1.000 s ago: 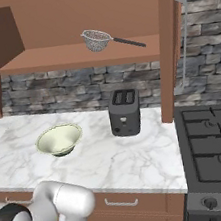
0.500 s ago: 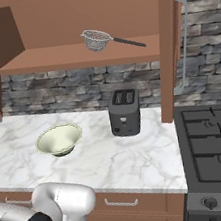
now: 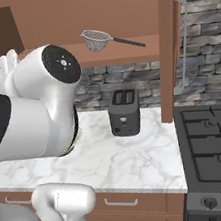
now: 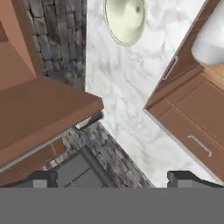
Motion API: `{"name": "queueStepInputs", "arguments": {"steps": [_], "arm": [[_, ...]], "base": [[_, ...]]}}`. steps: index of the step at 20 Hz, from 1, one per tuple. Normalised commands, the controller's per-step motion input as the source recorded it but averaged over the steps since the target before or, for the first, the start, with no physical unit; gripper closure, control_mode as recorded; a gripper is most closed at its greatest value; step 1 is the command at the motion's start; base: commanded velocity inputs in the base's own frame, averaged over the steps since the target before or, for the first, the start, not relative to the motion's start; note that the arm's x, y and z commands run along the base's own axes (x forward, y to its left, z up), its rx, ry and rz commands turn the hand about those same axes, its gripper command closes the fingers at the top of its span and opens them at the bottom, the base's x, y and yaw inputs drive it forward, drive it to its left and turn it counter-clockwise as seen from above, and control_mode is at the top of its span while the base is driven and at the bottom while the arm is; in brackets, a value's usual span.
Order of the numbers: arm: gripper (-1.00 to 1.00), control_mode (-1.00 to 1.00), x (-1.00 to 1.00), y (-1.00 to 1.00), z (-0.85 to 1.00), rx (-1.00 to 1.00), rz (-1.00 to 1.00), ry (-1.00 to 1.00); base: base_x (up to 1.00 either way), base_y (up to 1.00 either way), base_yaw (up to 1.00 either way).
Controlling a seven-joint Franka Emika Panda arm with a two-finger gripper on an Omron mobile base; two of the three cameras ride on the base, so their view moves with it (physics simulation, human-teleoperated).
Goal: Open the cabinet and setup a tea strainer by placing it in the bowl upright.
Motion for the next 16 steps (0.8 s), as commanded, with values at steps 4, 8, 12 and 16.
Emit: {"name": "queueStepInputs", "arguments": {"steps": [4, 8, 12, 16], "arm": [[-1.0, -1.0, 0.29, 0.05, -0.43, 0.46, 0.28, 0.06], [-1.0, -1.0, 0.59, 0.32, -0.15, 0.24, 0.13, 0.0], [-1.0, -1.0, 0.81, 0.47, -0.08, 0.16, 0.07, 0.0], [-1.0, -1.0, 0.79, 0.25, -0.02, 0.11, 0.04, 0.01]], "base": [[0.0, 0.0, 0.0], [0.0, 0.0, 0.0], [0.0, 0.0, 0.0], [0.0, 0.0, 0.0]]}}
